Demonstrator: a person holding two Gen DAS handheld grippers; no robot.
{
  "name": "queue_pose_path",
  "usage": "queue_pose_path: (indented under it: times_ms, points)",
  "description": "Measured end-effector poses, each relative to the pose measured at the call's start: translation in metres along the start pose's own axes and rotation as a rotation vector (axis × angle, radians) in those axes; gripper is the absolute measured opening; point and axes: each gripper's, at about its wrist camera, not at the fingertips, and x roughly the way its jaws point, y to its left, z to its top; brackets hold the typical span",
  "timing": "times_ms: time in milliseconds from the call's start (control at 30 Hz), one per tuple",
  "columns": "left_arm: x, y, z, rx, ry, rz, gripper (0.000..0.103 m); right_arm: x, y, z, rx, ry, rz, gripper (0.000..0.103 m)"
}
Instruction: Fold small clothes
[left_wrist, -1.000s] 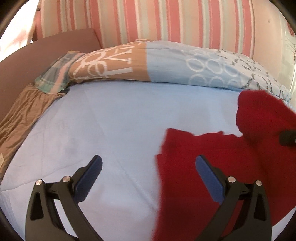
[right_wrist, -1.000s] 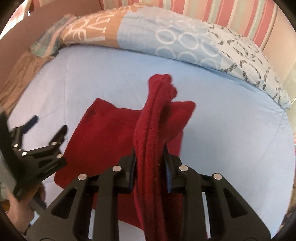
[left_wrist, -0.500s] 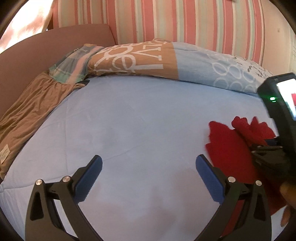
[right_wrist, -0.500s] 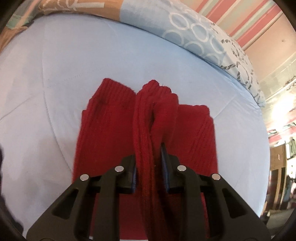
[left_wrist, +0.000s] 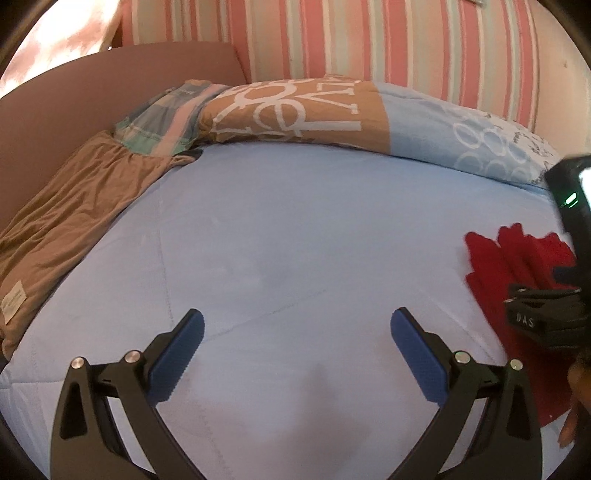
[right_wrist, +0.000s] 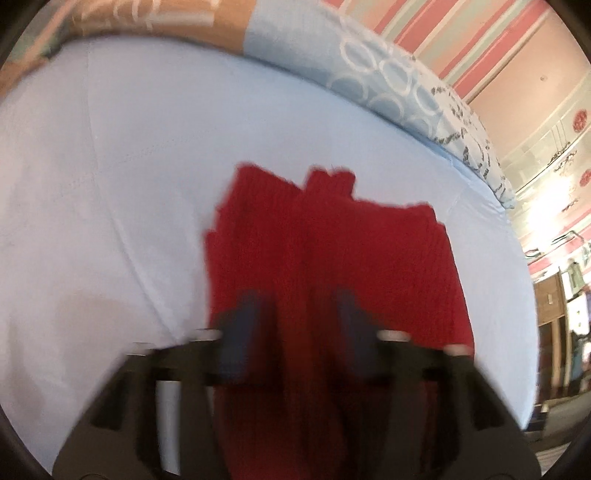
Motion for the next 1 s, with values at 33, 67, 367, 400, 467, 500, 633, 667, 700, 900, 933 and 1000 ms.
queue_pose_path:
  times_ms: [33,67,367,400,467,500,633,667,700,900,933,1000]
  points:
    - [-0.001,0.003,0.000,-0.007,0.004,0.004,0.102,-0.014,0.002,0.002,0.017,-0.034,0.058,0.081]
    - [-0.003,0.006,0.001,-0.013,0.004,0.008,0.102,-0.025,0.001,0.005,0.035,-0.057,0.115,0.082]
    - [-0.048,-0.009,0.017,-0.039,-0.026,-0.043,0.102,-0.120,-0.115,-0.041,-0.040,-0.391,0.457,0.100]
    - [-0.054,-0.017,0.018,-0.032,-0.031,-0.053,0.102,-0.117,-0.119,-0.057,-0.097,-0.401,0.443,0.100]
    - [-0.061,-0.027,0.020,-0.022,-0.039,-0.070,0.102,-0.105,-0.125,-0.089,-0.172,-0.408,0.458,0.099]
    - [-0.064,-0.034,0.020,-0.014,-0.038,-0.077,0.102,-0.098,-0.126,-0.103,-0.196,-0.415,0.475,0.099]
    - [-0.067,-0.053,0.015,0.016,-0.015,-0.090,0.102,-0.080,-0.111,-0.131,-0.230,-0.421,0.442,0.094]
    - [-0.067,-0.056,0.015,0.023,-0.010,-0.089,0.102,-0.075,-0.108,-0.133,-0.227,-0.413,0.419,0.090]
    - [-0.067,-0.059,0.014,0.028,-0.004,-0.090,0.102,-0.071,-0.107,-0.135,-0.217,-0.404,0.402,0.087]
    - [-0.061,-0.063,0.012,0.040,0.015,-0.094,0.102,-0.043,-0.095,-0.131,-0.180,-0.349,0.323,0.055]
    - [-0.060,-0.062,0.011,0.045,0.019,-0.094,0.102,-0.040,-0.093,-0.129,-0.174,-0.339,0.309,0.036]
    - [-0.058,-0.058,0.011,0.047,0.021,-0.088,0.102,-0.036,-0.094,-0.125,-0.148,-0.317,0.323,0.024]
